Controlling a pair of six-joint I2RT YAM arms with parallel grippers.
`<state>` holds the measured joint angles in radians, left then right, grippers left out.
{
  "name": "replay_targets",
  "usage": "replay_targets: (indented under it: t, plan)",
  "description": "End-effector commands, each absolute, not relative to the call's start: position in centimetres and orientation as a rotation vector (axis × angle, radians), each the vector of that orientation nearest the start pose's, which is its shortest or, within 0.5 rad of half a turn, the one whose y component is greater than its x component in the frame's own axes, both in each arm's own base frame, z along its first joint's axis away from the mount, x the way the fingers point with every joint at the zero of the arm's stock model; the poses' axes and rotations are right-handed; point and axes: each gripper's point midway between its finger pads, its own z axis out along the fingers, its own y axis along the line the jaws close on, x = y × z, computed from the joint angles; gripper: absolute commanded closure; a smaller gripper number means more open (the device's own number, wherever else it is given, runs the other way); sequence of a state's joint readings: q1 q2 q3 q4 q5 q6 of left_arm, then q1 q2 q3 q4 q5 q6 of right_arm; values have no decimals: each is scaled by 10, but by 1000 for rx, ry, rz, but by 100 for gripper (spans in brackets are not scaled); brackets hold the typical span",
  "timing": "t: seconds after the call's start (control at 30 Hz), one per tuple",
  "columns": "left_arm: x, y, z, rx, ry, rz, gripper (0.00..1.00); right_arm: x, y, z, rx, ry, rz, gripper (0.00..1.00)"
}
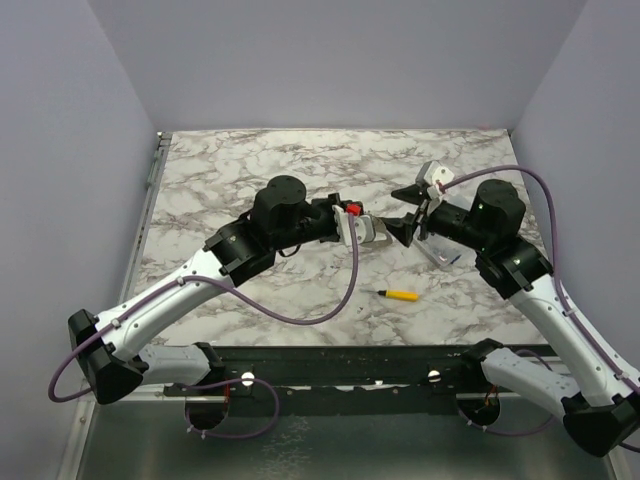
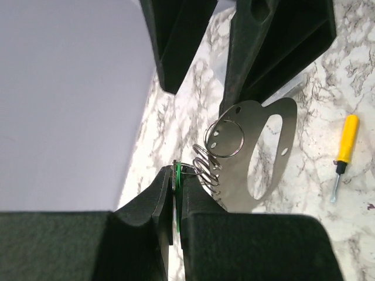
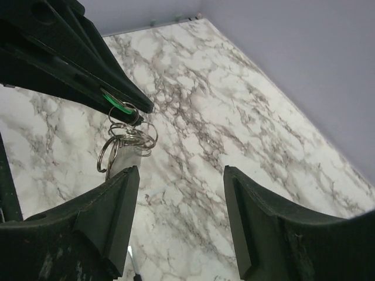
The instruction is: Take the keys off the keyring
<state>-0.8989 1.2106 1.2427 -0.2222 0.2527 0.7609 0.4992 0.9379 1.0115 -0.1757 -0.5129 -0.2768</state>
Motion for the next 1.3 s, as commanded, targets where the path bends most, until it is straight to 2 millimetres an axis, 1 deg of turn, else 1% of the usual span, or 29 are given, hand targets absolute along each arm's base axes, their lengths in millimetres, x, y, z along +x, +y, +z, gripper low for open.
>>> replay_targets:
  t: [0.0,0.13,0.23,0.3,0.47,0.6,0.67,0.77,0.9,0.93,1.0,1.1,1.17,1.23,1.27]
  plan:
    - [251,-322,329,1322,1260,-346,100,252,212,308,-906,1576,625,32]
    - [240,-313,301,1300,1376,-403,100,246,211,292,-861,1649,680,32]
    - [233,-308,289,1264,1462,-439,100,239,214,285,-860,1674,731,32]
    - [231,-305,283,1235,1520,-452,100,233,219,288,-871,1677,777,33]
    - [227,-302,274,1157,1636,-497,100,218,234,298,-904,1685,941,35]
    - [223,-300,262,1095,1751,-542,100,204,245,300,-924,1733,1089,35]
    - [223,-299,255,1067,1807,-540,100,203,247,302,-904,1750,1116,34]
    - [222,-297,247,1029,1871,-546,100,205,245,303,-889,1775,1110,33]
    - [216,-304,240,964,1958,-651,100,194,244,294,-1015,1730,1098,33]
    - [216,-307,240,946,1978,-671,100,194,244,294,-1022,1719,1093,36]
    - [220,-310,238,903,2021,-695,100,195,244,299,-1029,1685,1085,44]
    - [232,-311,237,817,2084,-721,100,193,245,303,-1072,1623,1073,56]
    - [241,-311,239,753,2113,-741,100,194,245,298,-1084,1632,1070,63]
    - [247,-311,240,707,2137,-773,100,194,245,291,-1105,1630,1061,67]
    - [246,-314,243,709,2134,-813,100,196,245,289,-1108,1621,1047,69]
